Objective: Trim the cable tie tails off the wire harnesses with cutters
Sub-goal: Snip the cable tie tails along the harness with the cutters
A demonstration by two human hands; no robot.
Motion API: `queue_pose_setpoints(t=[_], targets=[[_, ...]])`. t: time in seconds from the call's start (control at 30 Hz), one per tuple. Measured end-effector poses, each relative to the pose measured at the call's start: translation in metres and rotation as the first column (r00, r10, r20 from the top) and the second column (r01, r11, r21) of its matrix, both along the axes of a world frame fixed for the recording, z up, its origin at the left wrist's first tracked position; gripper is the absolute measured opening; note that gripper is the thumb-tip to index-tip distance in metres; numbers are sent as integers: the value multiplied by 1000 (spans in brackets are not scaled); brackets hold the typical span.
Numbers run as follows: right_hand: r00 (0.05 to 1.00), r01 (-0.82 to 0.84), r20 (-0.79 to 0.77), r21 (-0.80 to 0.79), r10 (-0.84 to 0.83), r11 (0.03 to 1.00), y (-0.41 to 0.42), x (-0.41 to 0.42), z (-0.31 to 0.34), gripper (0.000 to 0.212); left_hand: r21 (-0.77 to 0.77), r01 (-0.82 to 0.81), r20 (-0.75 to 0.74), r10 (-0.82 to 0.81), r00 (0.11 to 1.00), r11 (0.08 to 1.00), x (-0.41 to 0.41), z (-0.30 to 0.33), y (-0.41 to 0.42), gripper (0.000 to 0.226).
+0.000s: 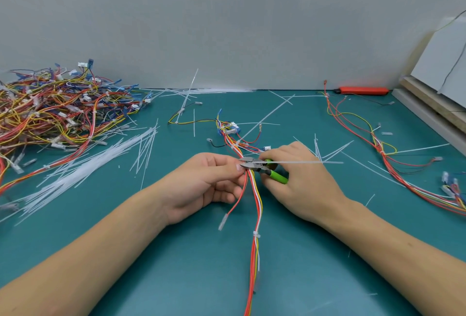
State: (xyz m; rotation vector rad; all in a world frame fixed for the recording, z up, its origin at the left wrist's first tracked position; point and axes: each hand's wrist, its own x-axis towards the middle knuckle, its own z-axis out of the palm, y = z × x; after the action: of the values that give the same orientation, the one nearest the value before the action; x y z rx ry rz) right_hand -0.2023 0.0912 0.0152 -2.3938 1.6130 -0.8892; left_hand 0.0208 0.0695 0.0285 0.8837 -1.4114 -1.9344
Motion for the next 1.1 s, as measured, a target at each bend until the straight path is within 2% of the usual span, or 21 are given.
queue_pose_setpoints(t=[0.07, 0.17, 0.33, 0.5, 0.6, 0.77, 1.0, 1.1], targets=[[1000, 10, -1, 25, -10, 1000, 2, 2, 3, 7, 0, 2, -4, -2, 1000, 1000, 1, 0, 0, 13], [998, 60, -35, 81, -57, 995, 2, 1, 5, 27, 0, 10, -5, -10, 1000, 1000, 1, -1, -1, 11], [996, 84, -48, 101, -80, 991, 2, 1, 5, 30, -3, 19, -3, -19, 1000, 1000, 1, 1, 0, 12], [1000, 24, -2, 102, -24, 995, 3, 4, 9, 12, 9, 5, -6, -5, 1000, 1000, 1, 2, 1, 11], [999, 32, 27, 84, -34, 996, 4, 4, 10, 31, 21, -16, -5, 16, 1000, 1000, 0, 1, 1, 9], [999, 38, 8, 94, -39, 995, 5, 4, 9, 35, 26, -13, -11, 13, 1000, 1000, 0, 0, 1, 8], [1000, 19, 5, 93, -19, 996, 2, 1, 6, 29, 19, -8, -6, 8, 1000, 1000, 1, -2, -2, 10], [1000, 12, -14, 100, -11, 995, 1, 1, 6, 11, 15, -8, -3, 8, 1000, 1000, 1, -2, -2, 11]])
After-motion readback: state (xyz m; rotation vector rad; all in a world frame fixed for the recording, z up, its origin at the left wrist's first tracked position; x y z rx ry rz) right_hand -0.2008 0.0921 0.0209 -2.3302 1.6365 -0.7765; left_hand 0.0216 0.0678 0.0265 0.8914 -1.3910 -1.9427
